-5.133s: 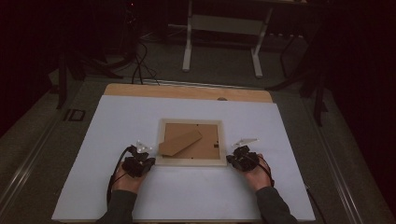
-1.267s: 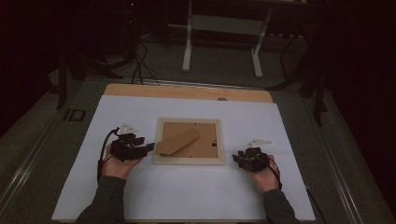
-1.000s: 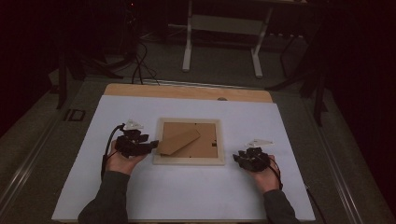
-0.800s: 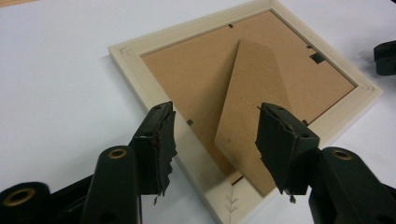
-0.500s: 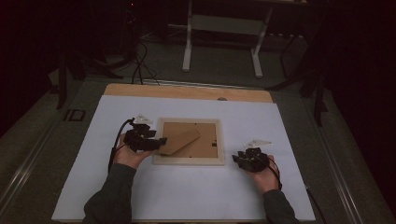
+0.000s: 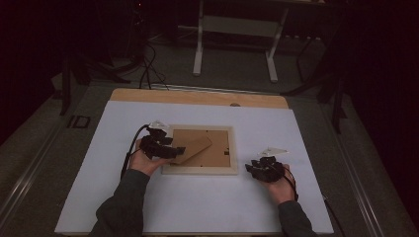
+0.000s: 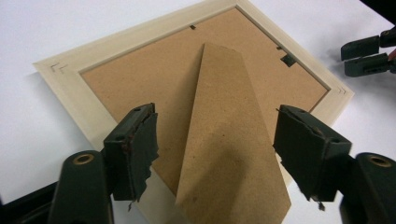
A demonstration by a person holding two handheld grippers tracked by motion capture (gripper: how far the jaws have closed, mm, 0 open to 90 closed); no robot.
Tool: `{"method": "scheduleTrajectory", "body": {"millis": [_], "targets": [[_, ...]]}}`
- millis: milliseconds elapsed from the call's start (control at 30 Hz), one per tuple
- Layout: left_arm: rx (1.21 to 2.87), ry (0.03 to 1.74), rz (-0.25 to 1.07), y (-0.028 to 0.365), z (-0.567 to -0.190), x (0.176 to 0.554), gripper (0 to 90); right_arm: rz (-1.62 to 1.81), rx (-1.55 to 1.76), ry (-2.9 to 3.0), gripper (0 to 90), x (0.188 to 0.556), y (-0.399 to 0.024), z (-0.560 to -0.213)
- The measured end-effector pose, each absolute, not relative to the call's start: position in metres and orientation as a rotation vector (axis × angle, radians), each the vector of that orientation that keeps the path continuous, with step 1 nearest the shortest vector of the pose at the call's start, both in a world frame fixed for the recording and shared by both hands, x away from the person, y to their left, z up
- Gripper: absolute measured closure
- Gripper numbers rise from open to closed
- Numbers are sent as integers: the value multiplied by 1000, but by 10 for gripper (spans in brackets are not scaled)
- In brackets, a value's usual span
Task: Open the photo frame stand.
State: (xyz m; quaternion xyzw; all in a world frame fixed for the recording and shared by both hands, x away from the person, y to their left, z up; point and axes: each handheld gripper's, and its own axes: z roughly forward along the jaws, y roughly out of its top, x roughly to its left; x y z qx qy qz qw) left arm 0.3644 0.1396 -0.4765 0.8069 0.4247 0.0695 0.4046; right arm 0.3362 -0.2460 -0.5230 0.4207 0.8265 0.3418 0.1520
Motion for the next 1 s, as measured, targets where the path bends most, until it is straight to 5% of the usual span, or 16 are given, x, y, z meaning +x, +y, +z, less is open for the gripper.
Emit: {"method": "scheduleTrajectory", "body": {"millis": [233, 1000], "targets": [[2052, 1088, 155, 135, -485, 371, 217, 982, 1204, 2374, 638, 336, -246, -523], [2171, 1034, 87, 119, -500, 376, 229, 978, 1201, 2383, 636, 336, -244, -524]]}}
